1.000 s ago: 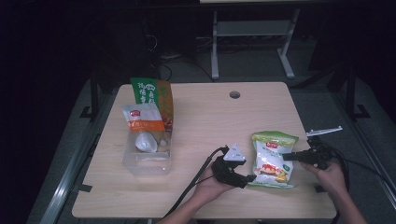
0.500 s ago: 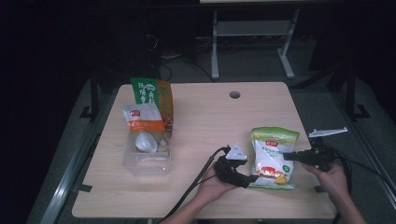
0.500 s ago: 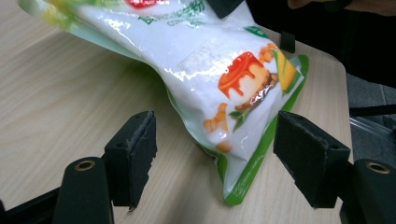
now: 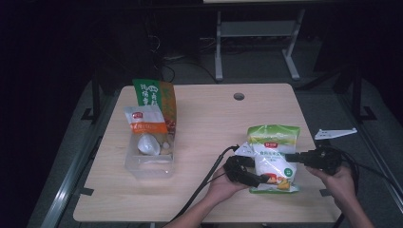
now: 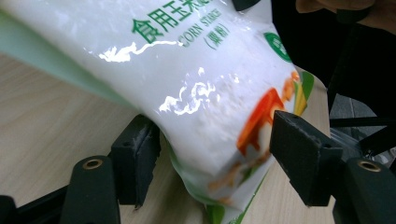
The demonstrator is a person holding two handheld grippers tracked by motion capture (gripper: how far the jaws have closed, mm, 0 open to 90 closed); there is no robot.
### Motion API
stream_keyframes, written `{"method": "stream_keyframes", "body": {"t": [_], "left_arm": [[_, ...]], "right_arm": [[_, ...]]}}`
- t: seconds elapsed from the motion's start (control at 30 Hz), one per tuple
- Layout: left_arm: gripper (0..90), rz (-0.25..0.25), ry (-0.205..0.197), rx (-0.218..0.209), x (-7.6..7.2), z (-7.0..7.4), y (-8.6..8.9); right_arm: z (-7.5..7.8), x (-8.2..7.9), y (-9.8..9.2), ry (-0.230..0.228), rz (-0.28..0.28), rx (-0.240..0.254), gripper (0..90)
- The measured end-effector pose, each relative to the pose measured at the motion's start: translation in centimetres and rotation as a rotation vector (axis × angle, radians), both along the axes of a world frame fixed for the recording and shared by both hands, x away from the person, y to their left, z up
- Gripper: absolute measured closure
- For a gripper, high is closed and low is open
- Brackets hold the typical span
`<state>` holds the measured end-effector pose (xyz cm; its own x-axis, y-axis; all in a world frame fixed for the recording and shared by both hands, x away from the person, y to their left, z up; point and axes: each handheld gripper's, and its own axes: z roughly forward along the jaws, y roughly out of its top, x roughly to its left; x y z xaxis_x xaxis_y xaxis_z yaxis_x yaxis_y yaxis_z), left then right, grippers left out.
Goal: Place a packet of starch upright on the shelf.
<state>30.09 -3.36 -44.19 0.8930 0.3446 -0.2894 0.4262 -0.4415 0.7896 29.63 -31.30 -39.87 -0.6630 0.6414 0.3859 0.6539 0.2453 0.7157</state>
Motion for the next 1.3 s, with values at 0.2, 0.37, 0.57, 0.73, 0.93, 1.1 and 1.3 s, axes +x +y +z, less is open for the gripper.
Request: {"method": "stream_keyframes", "body": {"t": [0.2, 0.37, 0.57, 0.73, 0.93, 1.1, 1.3], "left_arm": [[46.8, 0.011, 0.034, -0.047, 0.3, 0.2, 0.7], [62.3, 0.018, 0.029, -0.073, 0.3, 0.5, 1.5], [74.0, 0.063, -0.016, -0.075, -0.1, 1.3, 2.2], [78.2, 0.084, -0.063, -0.045, -0.1, 1.9, 3.1], [79.7, 0.108, -0.116, -0.015, -0.3, 2.6, 4.1], [80.2, 0.117, -0.154, 0.016, -0.3, 3.0, 5.1], [80.5, 0.126, -0.195, 0.049, -0.5, 3.3, 5.9]], "right_arm": [[0.7, -0.2, 0.8, -0.023, 0.022, -0.005, 89.4], [1.0, -0.3, 1.3, -0.031, 0.027, 0.000, 89.4], [1.7, -0.4, 2.2, -0.061, 0.040, -0.002, 89.4], [2.2, -0.3, 3.3, -0.078, 0.062, -0.015, 89.3], [2.6, 0.0, 5.0, -0.094, 0.091, -0.028, 89.3], [2.8, 0.4, 6.2, -0.112, 0.110, -0.028, 89.2], [2.8, 0.6, 7.2, -0.125, 0.132, -0.031, 88.9]]}}
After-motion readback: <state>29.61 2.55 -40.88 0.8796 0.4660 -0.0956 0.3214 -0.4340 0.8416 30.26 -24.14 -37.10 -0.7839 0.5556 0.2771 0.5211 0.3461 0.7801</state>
